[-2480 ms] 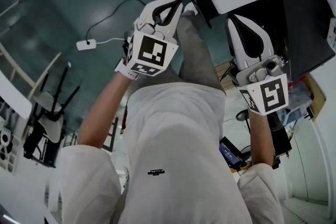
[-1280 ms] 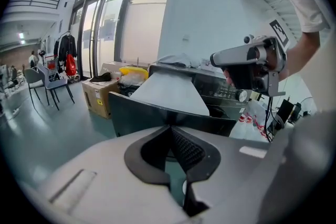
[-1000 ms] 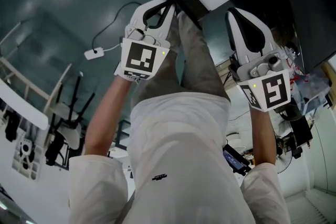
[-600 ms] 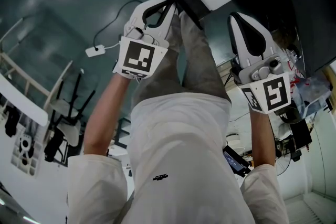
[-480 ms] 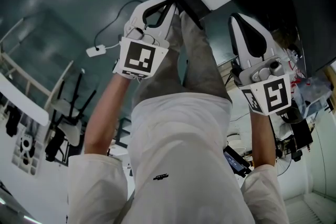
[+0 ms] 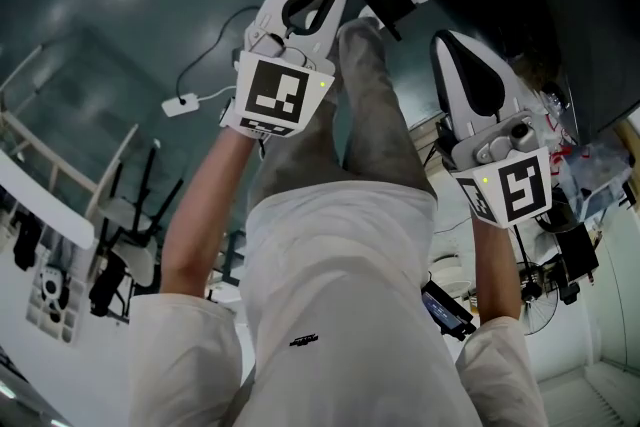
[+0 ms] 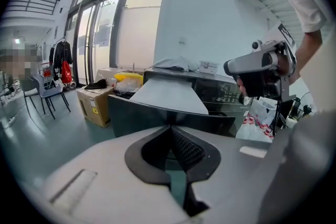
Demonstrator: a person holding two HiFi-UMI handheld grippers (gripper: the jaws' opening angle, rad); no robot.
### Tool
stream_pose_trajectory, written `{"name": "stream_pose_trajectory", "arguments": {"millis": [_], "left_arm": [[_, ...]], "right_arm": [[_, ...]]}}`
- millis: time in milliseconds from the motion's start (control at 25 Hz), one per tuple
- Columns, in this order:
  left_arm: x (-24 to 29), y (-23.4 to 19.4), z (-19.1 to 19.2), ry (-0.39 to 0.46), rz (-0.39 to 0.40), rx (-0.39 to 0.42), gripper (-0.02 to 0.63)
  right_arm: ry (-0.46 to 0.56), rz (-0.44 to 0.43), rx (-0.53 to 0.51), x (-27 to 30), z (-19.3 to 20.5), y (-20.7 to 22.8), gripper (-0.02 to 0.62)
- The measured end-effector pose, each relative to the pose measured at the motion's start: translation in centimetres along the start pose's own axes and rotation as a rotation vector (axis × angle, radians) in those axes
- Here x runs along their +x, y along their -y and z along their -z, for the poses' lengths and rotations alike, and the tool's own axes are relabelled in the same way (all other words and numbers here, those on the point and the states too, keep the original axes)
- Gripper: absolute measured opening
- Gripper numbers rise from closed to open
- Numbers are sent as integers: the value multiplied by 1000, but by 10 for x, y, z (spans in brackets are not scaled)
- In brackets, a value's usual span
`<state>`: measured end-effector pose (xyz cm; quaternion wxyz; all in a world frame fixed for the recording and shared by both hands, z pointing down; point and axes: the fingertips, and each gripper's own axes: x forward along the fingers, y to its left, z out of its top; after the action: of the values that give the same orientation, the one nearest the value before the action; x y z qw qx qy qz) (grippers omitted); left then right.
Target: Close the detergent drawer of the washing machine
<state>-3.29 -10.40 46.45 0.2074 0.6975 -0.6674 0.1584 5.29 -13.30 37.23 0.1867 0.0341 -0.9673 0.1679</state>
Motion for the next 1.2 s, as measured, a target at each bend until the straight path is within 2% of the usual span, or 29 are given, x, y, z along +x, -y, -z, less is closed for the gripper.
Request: {"name": "stream_pose_trajectory", "arguments": {"millis": [240, 520, 1200], "left_arm": [[2, 1, -11, 25, 4, -2, 18], [27, -4, -26, 46, -10, -26, 18], [82, -2, -65, 75, -5, -16, 18]], "right_arm": [[8, 18, 10, -1, 1, 7, 3], [13, 17, 7, -1, -3, 8, 3], [36, 37, 31, -8, -4, 31, 3]]}}
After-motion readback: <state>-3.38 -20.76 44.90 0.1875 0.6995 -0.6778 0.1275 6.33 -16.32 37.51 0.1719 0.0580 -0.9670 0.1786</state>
